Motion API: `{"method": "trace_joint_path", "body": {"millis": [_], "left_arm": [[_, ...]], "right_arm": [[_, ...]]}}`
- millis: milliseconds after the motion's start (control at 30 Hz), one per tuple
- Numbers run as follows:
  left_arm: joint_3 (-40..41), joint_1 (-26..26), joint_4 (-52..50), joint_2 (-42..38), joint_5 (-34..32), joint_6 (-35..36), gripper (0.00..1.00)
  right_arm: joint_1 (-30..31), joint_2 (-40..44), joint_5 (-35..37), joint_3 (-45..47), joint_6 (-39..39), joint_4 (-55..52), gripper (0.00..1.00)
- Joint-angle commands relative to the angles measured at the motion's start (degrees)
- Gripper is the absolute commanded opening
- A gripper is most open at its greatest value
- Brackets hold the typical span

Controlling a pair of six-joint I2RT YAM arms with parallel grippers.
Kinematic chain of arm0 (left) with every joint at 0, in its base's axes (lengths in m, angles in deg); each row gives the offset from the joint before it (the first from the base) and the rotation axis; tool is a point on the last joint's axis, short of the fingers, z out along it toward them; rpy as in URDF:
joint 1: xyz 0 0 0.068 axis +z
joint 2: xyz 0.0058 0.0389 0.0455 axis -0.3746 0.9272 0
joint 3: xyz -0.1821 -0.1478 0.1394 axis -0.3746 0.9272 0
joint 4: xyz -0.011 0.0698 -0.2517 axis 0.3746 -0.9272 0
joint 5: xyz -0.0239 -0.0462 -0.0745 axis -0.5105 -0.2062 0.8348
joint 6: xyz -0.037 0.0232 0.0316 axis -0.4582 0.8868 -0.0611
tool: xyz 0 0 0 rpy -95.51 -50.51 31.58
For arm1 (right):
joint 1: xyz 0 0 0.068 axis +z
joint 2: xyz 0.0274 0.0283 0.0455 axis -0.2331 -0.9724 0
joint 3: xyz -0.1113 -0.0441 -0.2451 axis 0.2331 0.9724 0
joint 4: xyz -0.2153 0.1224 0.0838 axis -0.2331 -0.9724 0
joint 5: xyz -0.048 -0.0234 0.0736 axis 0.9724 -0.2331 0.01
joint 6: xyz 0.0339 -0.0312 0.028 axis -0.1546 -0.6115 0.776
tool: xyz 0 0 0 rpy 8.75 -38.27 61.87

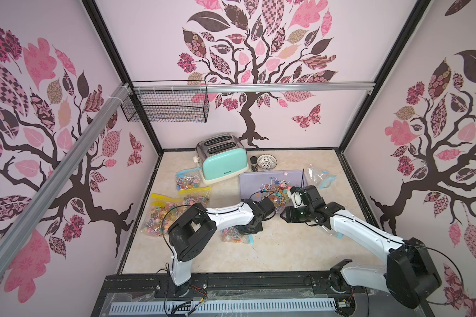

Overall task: Pour candies out of the ziploc bag
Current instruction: Open the ziploc bag at the center of the board.

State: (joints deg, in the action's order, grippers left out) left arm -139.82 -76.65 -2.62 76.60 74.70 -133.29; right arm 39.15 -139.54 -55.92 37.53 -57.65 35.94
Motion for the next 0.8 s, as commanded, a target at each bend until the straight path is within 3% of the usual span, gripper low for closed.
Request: {"method": "trace_joint_path", "body": {"millis": [0, 133, 400, 500, 767], "left_arm": [[0.41, 0.22, 0.30, 0.94, -0.74, -0.13, 0.19], [0.51, 0.18, 0.39, 1.37, -0.65, -0.02, 0.18], [0.62, 0.17, 0.04, 1.03, -1.09, -0.26, 0.00], [0.89, 0.21, -0.08, 0.12, -1.44, -0.39, 0.00], [9.23, -1.11, 7.00, -10.64, 2.69, 0.94, 0.00]], "right_arm": [[-0.23, 0.31, -0.51, -0.29, -0.85, -0.27, 0.43], [-0.25, 0.58, -0.50, -0.31, -0.92, -0.23, 0.43], [-0.32, 0.31, -0.70, -0.29, -1.18, -0.25, 0.42], [-0.30, -0.01, -2.00, -0.21, -1.50, 0.09, 0.41], [2.53, -4.97, -13.99, -0.01, -2.08, 4.03, 0.42]]}}
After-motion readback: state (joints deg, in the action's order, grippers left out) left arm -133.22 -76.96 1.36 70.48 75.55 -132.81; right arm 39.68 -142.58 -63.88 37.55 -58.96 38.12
